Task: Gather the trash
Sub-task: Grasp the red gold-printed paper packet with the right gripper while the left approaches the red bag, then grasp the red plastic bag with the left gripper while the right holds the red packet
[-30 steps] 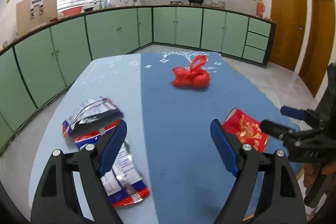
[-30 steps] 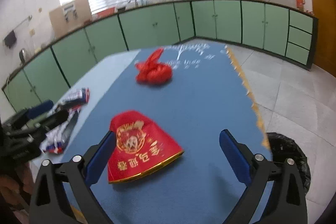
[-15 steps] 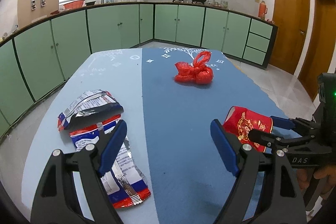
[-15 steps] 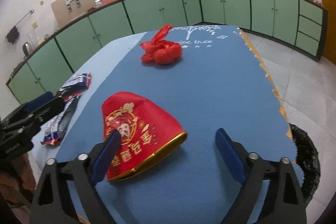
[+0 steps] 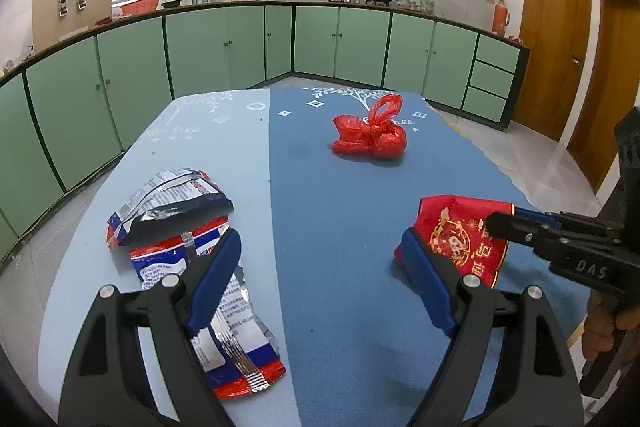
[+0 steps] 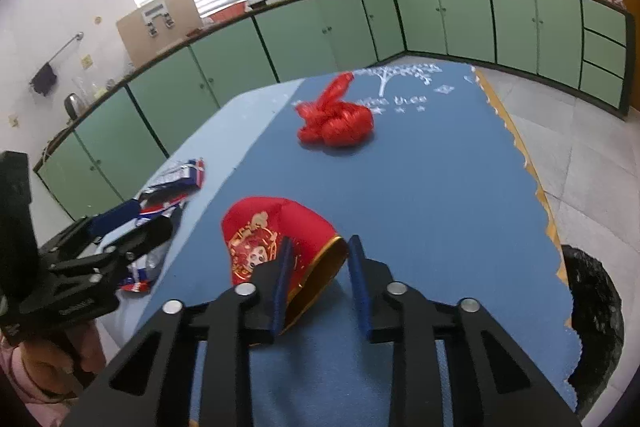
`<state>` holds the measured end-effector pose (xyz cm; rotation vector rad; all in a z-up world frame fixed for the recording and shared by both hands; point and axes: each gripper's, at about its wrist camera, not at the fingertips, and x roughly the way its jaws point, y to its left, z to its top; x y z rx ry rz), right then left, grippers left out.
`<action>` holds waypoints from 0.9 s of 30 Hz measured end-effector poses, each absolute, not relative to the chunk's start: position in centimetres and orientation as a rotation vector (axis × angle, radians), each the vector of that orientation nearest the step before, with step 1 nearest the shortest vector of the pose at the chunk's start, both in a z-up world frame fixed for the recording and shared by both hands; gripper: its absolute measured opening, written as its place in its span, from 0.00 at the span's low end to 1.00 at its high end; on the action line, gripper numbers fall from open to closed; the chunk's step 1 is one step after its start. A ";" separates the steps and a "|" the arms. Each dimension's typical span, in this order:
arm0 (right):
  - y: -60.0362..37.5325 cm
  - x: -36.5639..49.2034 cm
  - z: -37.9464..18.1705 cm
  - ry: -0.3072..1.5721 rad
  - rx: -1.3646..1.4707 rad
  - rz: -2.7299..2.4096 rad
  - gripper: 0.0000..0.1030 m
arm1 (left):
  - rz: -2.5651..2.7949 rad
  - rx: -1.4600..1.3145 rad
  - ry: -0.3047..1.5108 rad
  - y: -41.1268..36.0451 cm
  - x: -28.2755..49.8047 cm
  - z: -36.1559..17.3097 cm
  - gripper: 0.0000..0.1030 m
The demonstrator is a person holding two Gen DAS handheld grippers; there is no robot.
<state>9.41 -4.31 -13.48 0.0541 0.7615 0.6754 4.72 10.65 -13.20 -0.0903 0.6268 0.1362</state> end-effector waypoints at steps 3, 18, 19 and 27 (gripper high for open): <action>-4.2 8.9 -12.6 0.733 0.038 0.684 0.20 | 0.131 -0.090 0.622 10.6 4.7 -13.0 0.78; -5.7 10.7 -9.5 0.640 -0.011 0.562 0.17 | 0.082 -0.078 0.568 8.7 9.0 -11.0 0.78; -5.8 11.1 -9.3 0.637 -0.014 0.553 0.17 | 0.075 -0.079 0.568 8.5 9.8 -11.0 0.78; -6.8 14.7 -8.4 0.611 -0.013 0.488 0.17 | 0.042 -0.073 0.583 6.8 16.2 -11.4 0.78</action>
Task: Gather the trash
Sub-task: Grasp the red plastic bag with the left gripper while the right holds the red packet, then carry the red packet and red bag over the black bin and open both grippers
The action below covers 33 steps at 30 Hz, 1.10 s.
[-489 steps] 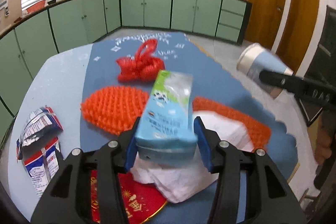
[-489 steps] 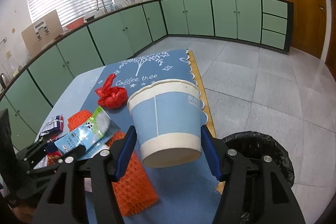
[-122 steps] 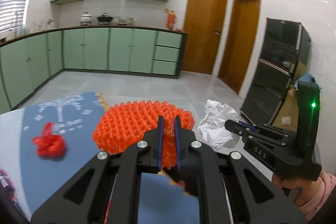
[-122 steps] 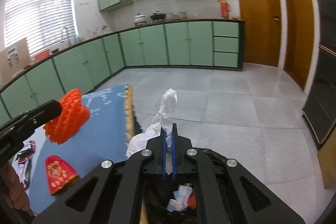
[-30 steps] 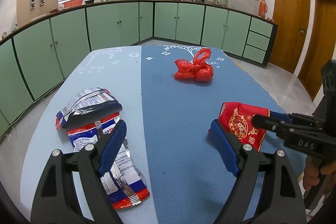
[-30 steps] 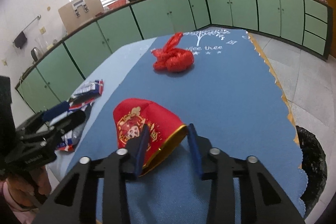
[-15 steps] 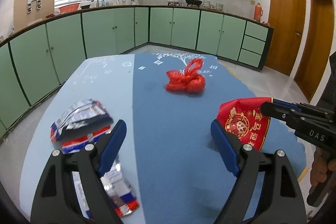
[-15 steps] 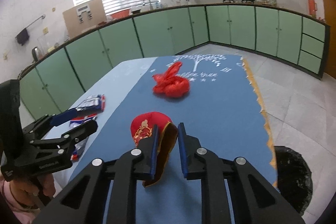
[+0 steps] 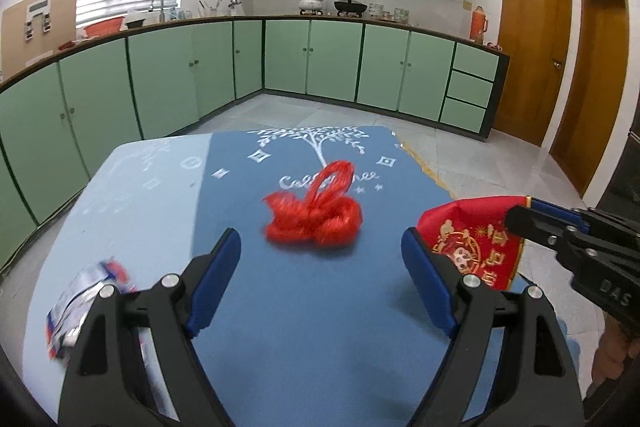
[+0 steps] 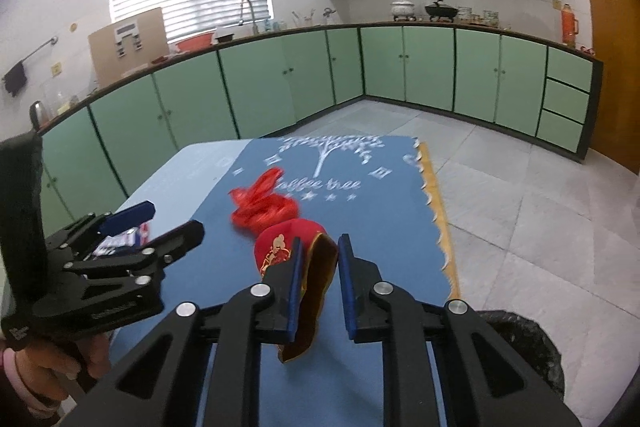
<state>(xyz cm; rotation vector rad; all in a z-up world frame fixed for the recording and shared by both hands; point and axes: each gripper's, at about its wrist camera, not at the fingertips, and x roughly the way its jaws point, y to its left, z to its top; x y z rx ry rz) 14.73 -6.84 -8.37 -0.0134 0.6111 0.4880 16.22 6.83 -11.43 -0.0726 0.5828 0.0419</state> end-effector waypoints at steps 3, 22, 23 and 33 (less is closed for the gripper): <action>-7.4 16.4 -8.3 0.609 -0.002 0.461 0.17 | 0.043 -0.072 0.603 6.7 19.3 -12.0 0.78; -8.2 21.0 -10.2 0.659 0.053 0.415 0.17 | 0.002 -0.130 0.676 7.4 25.8 -14.5 0.12; -8.3 20.9 -10.0 0.656 0.055 0.413 0.17 | -0.004 -0.134 0.668 7.3 25.5 -14.2 0.11; -11.2 18.7 -6.8 0.581 0.085 0.362 0.17 | -0.096 -0.155 0.547 5.0 20.6 -8.6 0.06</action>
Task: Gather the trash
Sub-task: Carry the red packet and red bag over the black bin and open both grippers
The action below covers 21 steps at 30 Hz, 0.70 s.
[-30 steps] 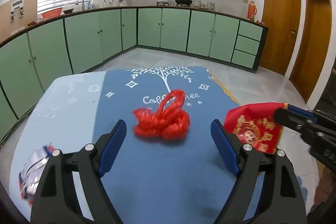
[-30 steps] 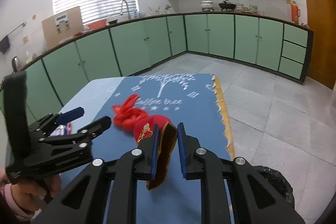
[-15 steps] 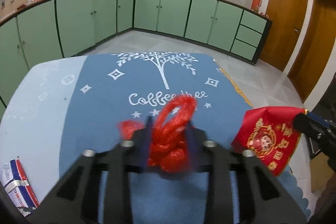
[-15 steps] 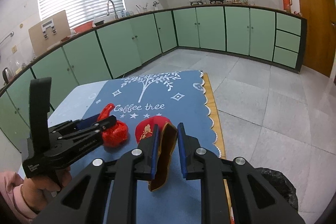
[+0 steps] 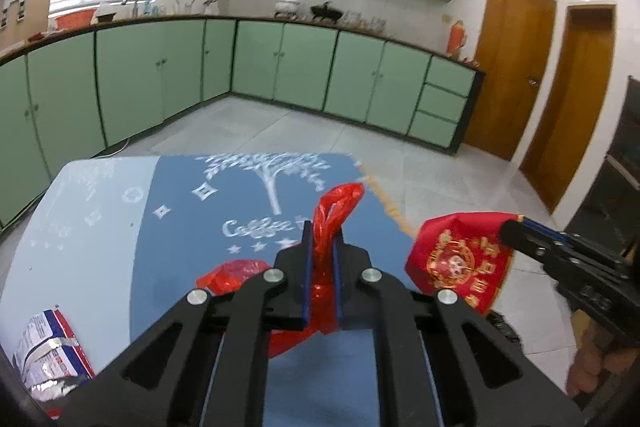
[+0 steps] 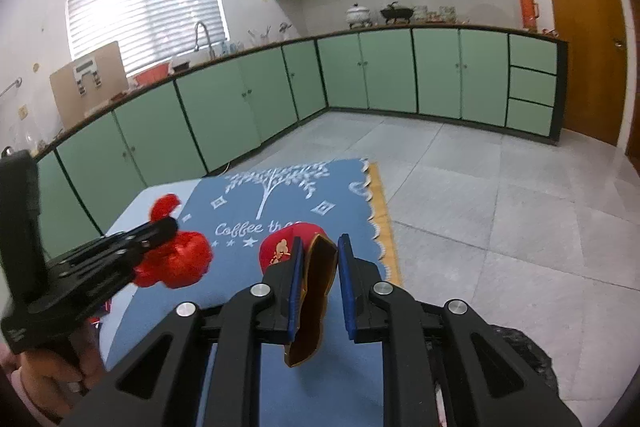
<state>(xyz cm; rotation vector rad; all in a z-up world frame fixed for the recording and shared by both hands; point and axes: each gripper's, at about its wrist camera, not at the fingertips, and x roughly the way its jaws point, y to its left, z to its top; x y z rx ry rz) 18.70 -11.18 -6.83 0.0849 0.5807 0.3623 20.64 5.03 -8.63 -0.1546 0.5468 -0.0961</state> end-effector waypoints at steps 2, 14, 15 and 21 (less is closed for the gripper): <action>-12.3 17.9 -6.2 0.567 0.090 0.343 0.17 | -0.124 -0.151 0.533 4.0 19.9 -7.9 0.06; -23.3 12.1 -5.4 0.543 0.126 0.139 0.17 | -0.407 -0.113 0.526 -7.9 17.3 -6.9 0.05; -24.1 11.9 -5.5 0.545 0.127 0.123 0.17 | -0.434 -0.109 0.530 -9.1 17.2 -7.1 0.05; -29.6 9.8 -7.5 0.584 0.143 -0.002 0.17 | -0.547 -0.092 0.574 -15.4 17.6 -9.1 0.05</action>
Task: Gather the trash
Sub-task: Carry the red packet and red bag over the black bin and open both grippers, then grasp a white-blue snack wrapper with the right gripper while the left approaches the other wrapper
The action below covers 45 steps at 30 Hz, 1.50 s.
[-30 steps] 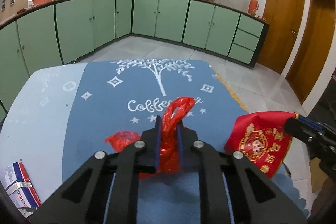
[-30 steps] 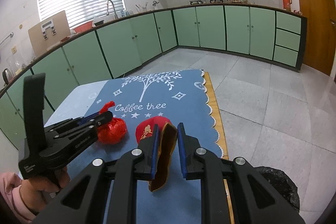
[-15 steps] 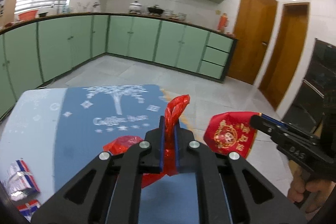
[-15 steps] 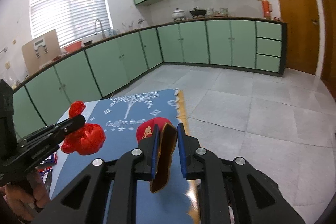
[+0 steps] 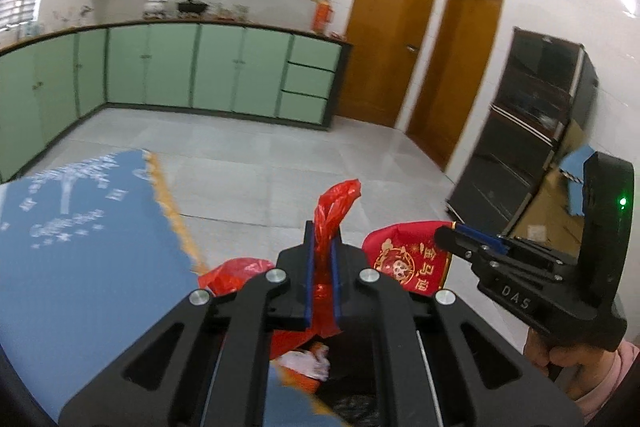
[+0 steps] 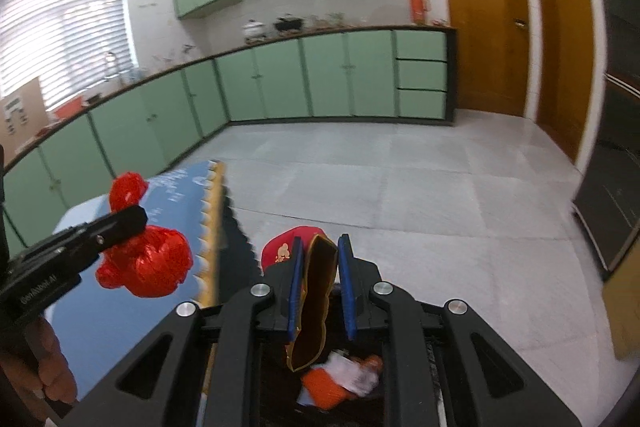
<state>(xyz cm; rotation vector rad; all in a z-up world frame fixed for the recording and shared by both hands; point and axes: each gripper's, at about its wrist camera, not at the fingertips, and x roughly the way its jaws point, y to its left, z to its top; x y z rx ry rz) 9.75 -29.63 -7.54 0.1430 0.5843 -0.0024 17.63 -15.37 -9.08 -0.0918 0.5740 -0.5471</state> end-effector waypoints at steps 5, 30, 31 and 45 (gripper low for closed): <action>-33.0 9.1 -10.0 0.633 0.184 -0.074 0.17 | -0.595 -0.059 0.621 -18.6 18.3 -11.7 0.05; -32.2 10.0 -11.0 0.652 0.197 -0.088 0.61 | -0.469 -0.068 0.623 -12.6 18.4 -10.7 0.58; -31.8 9.9 -10.4 0.641 0.193 -0.075 0.61 | -0.450 -0.062 0.611 -11.8 18.0 -10.4 0.59; -15.0 9.8 -6.5 0.607 0.127 0.301 0.83 | 0.011 -0.058 0.527 7.3 8.5 -6.7 0.78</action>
